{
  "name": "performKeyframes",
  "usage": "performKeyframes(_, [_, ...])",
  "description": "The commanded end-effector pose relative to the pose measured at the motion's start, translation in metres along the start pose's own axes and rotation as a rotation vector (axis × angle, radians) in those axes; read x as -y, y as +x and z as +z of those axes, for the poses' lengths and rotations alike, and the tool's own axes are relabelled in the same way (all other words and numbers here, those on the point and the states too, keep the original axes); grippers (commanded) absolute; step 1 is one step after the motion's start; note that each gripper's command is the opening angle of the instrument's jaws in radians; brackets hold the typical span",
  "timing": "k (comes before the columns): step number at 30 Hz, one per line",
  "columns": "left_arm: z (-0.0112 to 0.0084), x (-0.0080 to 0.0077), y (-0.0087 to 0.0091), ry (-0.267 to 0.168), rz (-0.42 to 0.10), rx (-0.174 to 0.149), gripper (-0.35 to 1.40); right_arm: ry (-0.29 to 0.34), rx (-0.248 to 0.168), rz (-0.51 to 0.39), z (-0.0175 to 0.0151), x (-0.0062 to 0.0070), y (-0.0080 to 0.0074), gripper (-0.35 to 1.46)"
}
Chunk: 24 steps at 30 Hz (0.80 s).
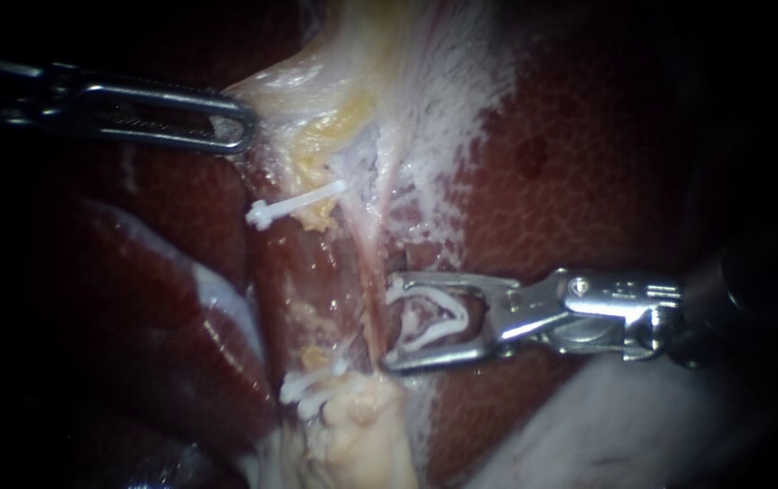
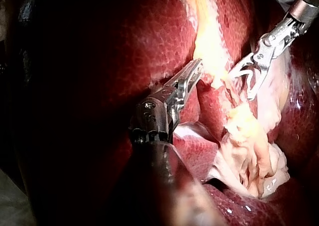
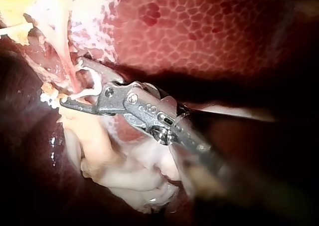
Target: Clipping first clip right tube
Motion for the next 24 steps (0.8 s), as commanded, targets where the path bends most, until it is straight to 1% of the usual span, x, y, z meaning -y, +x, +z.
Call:
performKeyframes(1, [0.0,0.0,0.0,0.0,0.0,0.0,-0.35,0.009,0.002,0.01,0.0002,0.0,0.0001,0.57])
performKeyframes(9, [-0.0001,0.0,0.0,0.001,0.0,0.0,-0.35,0.085,0.024,0.055,0.0018,0.001,0.0007,0.53])
performKeyframes(12, [-0.0001,0.0,0.0,0.001,0.0,0.0,-0.35,0.11,0.036,0.069,0.0019,0.0014,0.0007,0.51])
performKeyframes(18, [-0.0001,0.0,0.0,0.001,0.0,0.0,-0.35,0.163,0.058,0.132,0.0018,0.0023,0.0009,0.48])
performKeyframes(24, [-0.0001,0.0,0.0,-0.002,0.0,0.001,-0.35,0.202,0.077,0.164,0.0018,0.0027,0.0009,0.44])
